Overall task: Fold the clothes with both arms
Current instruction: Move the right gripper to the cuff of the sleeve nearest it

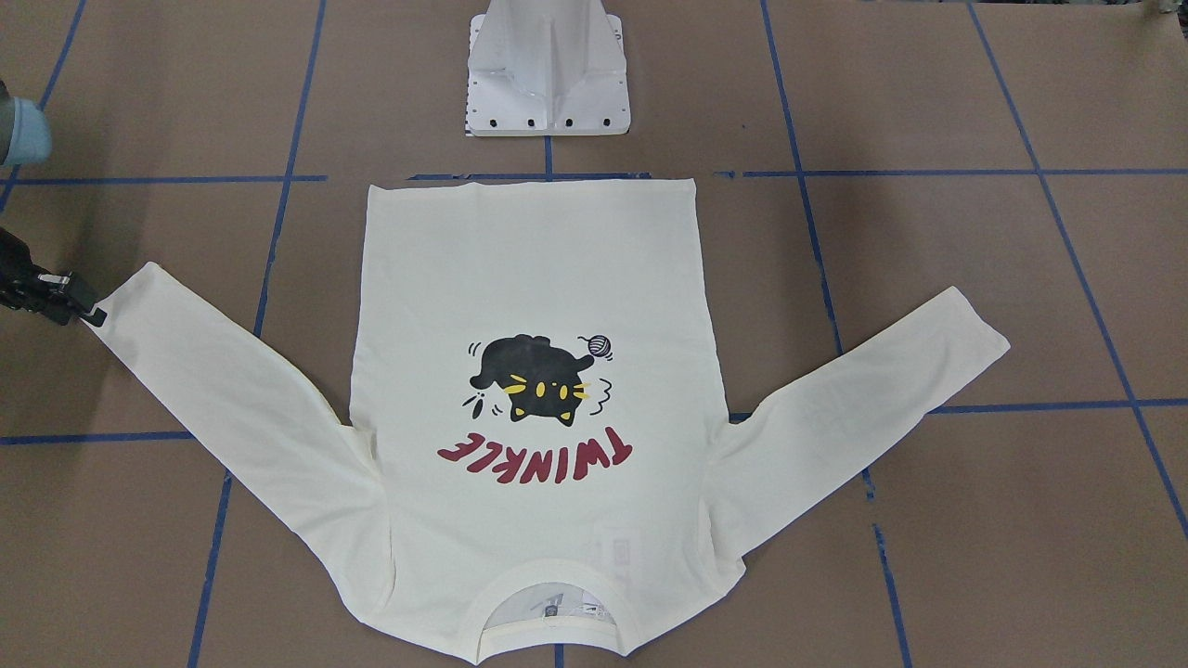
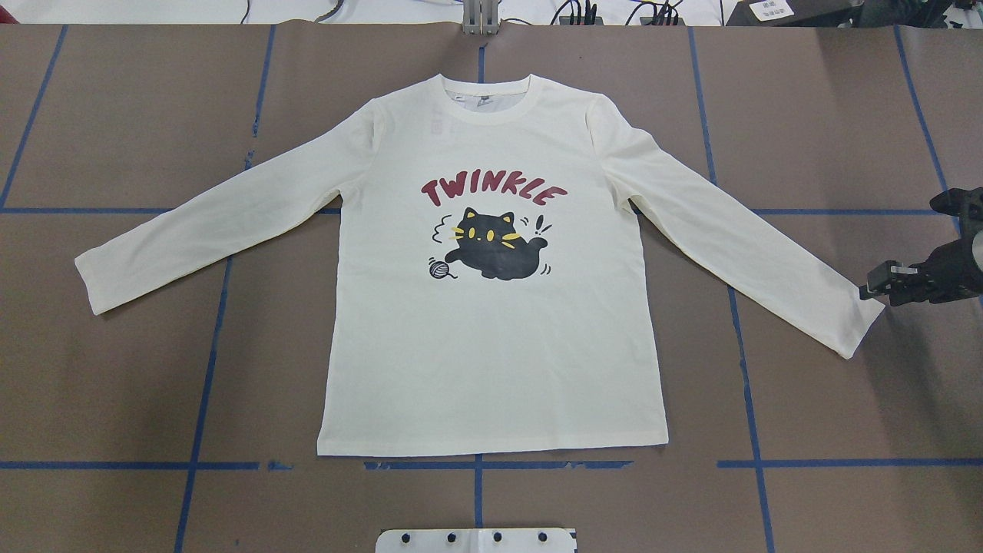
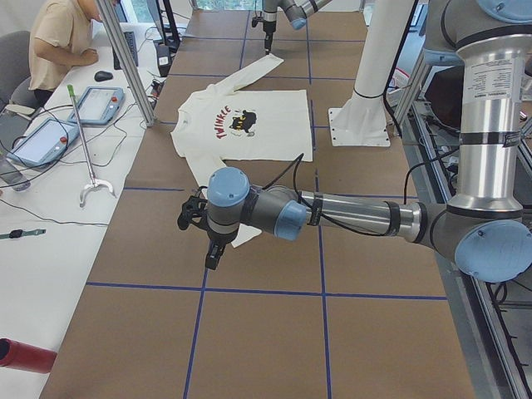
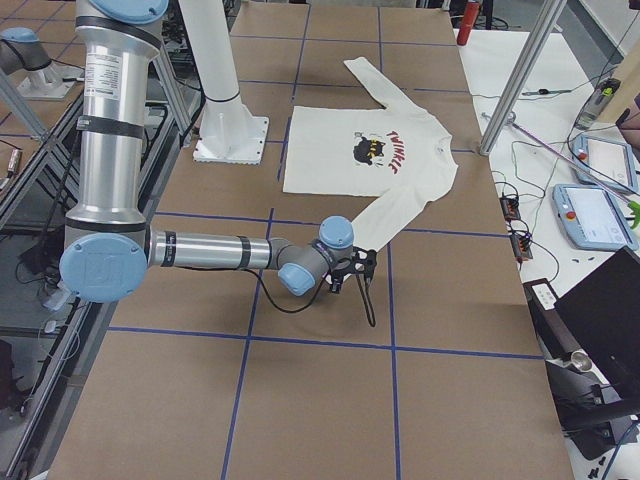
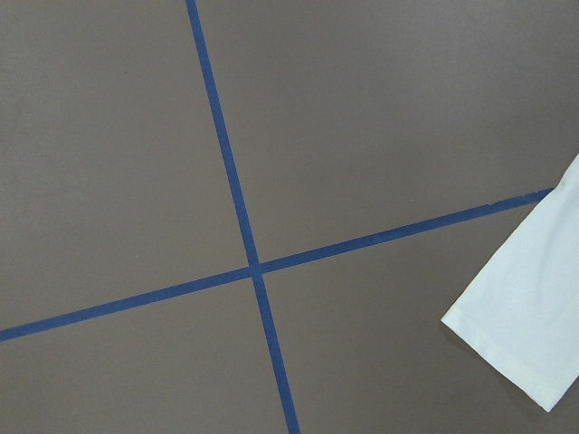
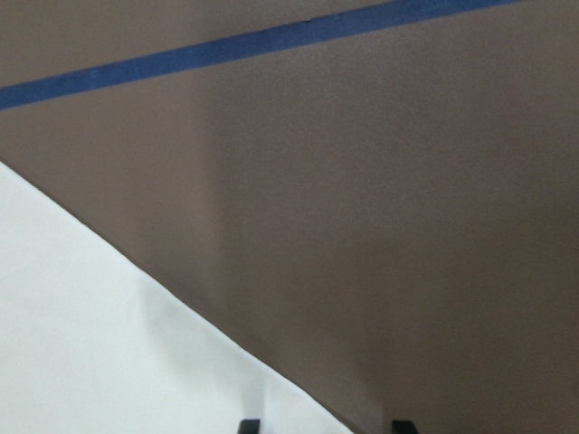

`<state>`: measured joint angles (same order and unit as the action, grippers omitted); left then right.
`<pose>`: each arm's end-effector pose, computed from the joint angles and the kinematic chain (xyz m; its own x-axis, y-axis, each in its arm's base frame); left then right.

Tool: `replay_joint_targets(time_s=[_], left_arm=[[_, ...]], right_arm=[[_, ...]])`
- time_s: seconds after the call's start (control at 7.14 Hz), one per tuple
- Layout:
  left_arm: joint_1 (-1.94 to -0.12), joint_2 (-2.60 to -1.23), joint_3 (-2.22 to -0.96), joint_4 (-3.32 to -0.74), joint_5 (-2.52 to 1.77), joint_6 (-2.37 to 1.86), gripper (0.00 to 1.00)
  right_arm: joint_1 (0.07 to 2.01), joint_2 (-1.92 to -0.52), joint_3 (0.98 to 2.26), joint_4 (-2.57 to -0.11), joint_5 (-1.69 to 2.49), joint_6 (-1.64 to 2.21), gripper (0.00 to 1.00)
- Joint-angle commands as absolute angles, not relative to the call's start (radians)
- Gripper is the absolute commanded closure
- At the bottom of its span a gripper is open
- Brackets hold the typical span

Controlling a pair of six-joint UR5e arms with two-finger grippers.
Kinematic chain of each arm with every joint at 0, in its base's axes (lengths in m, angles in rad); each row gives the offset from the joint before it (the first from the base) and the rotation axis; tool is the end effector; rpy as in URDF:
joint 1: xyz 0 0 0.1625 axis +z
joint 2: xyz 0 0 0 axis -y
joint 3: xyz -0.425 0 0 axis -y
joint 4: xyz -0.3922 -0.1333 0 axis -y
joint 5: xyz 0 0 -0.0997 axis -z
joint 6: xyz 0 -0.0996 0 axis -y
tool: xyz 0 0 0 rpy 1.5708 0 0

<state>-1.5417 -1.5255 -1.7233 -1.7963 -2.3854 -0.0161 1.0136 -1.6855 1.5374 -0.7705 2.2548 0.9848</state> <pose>-0.0466 -0.4888 0.5771 0.6793 0.2422 -0.6927 -0.0166 0.9488 0.3155 -0.1864 -0.4322 0.6434 0.6018 0.1553 0.7834 -0.1467 0.9857 -0.0828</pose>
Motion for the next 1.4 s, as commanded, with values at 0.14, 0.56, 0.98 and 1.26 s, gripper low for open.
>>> replay_joint_targets(time_s=[0.14,0.56,0.98,1.26], left_arm=[[-1.543,-1.523,-1.717,-1.804,-2.422,-0.021,0.0],[-1.543,-1.523,-1.712,-1.804,-2.422,-0.021,0.0],[-1.543,-1.523,-1.712,-1.804,-2.424,-0.023,0.0],[-1.543,-1.523,-1.712,-1.804,-2.424,-0.023,0.0]], right_arm=[[1.008,-1.687,1.532,-0.77,2.252,0.986,0.43],[1.002,-1.686,1.532,-0.77,2.255,0.986,0.42],[0.997,-1.686,1.523,-0.772,2.255,0.986,0.43],[0.999,-1.687,1.52,-0.772,2.253,0.985,0.47]])
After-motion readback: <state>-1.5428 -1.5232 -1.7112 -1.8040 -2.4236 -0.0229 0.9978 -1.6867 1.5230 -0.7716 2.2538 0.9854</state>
